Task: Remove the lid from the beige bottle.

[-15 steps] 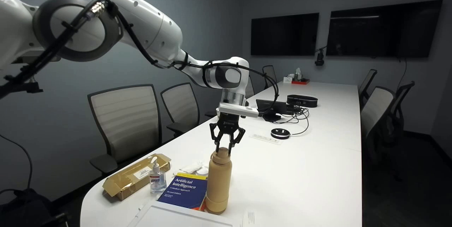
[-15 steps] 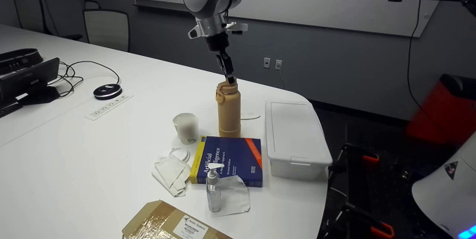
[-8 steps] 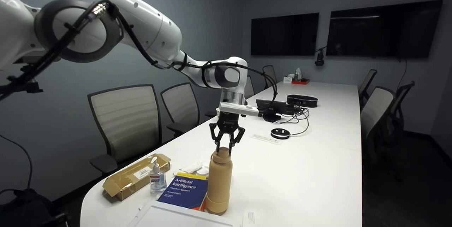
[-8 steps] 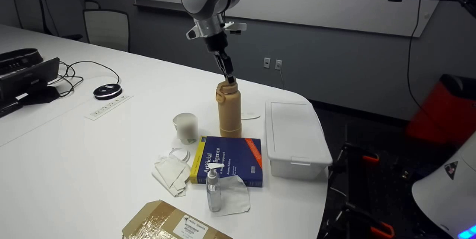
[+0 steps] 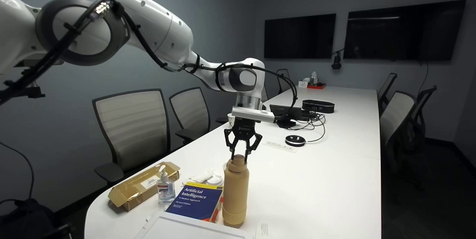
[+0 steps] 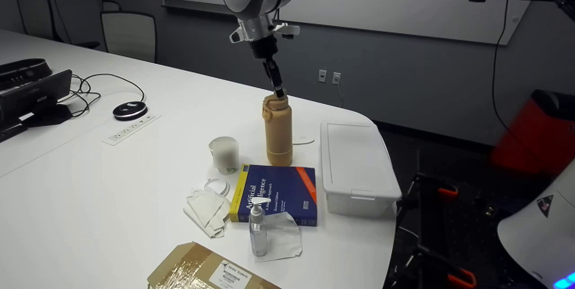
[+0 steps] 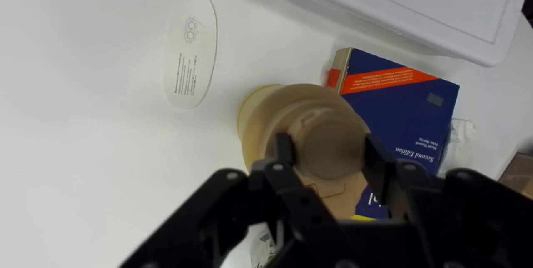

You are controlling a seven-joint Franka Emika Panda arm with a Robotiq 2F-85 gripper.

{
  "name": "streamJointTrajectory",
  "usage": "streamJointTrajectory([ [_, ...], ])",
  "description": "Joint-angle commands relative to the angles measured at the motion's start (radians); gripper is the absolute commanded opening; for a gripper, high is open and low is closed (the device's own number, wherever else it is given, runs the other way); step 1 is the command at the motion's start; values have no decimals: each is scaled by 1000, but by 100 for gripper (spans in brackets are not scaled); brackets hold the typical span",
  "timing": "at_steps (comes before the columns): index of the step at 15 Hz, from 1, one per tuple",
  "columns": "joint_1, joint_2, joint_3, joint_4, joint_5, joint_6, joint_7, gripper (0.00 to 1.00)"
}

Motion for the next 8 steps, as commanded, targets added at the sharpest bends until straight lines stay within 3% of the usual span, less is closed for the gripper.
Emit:
streamJointTrajectory([
  [1, -10, -41, -8, 2, 45, -27, 117, 20],
  [8, -1, -47, -22, -11, 84, -17, 444, 20],
])
